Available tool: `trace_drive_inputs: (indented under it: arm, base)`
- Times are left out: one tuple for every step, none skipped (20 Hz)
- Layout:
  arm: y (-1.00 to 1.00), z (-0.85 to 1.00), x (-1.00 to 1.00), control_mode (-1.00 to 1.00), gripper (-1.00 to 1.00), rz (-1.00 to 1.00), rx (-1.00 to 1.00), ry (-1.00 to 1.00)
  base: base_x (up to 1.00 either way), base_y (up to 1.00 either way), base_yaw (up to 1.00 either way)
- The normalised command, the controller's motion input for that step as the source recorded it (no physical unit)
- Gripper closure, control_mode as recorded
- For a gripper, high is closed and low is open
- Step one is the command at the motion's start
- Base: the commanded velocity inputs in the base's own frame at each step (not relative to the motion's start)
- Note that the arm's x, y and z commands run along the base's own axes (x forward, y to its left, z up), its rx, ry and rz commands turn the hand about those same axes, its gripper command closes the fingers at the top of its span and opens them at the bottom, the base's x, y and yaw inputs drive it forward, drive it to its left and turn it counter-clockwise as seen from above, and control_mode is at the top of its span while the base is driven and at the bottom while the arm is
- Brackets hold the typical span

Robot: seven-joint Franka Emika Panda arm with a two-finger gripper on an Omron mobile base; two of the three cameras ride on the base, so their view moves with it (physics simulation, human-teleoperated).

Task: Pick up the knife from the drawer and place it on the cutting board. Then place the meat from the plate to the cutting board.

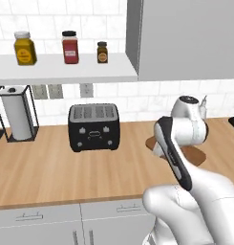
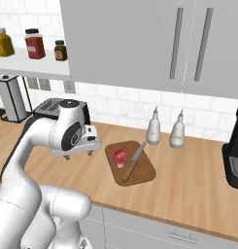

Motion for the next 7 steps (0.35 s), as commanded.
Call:
trace_drive_inputs:
  arm:
    - [0.48, 0.19, -0.49, -1.0, -1.0, 0.0, -0.14, 0.0]
    - [0.39, 0.09, -0.45, -1.0, -1.0, 0.0, -0.16, 0.0]
    - [0.14, 0.04, -0.56, -1.0, -1.0, -0.01, -0.17, 0.0]
    - [0.16, 0.12, -0.57, -1.0, -1.0, -0.02, -0.17, 0.0]
    - [0.21, 0.29, -0.54, -1.0, -1.0, -0.03, -0.17, 0.0]
    - [0.25, 0.36, -0.48, -1.0, -1.0, -0.03, -0.19, 0.0]
    - [0.11, 0.38, -0.61, -1.0, -1.0, -0.02, -0.2, 0.0]
  base:
    - [0.0, 0.0, 0.0]
    - [0.0, 0.0, 0.0]
    - [0.0, 0.0, 0.0]
    - [0.0, 0.0, 0.0]
    - [0.0, 0.0, 0.0]
    - [0.0, 0.0, 0.0]
    - [0.0, 0.0, 0.0]
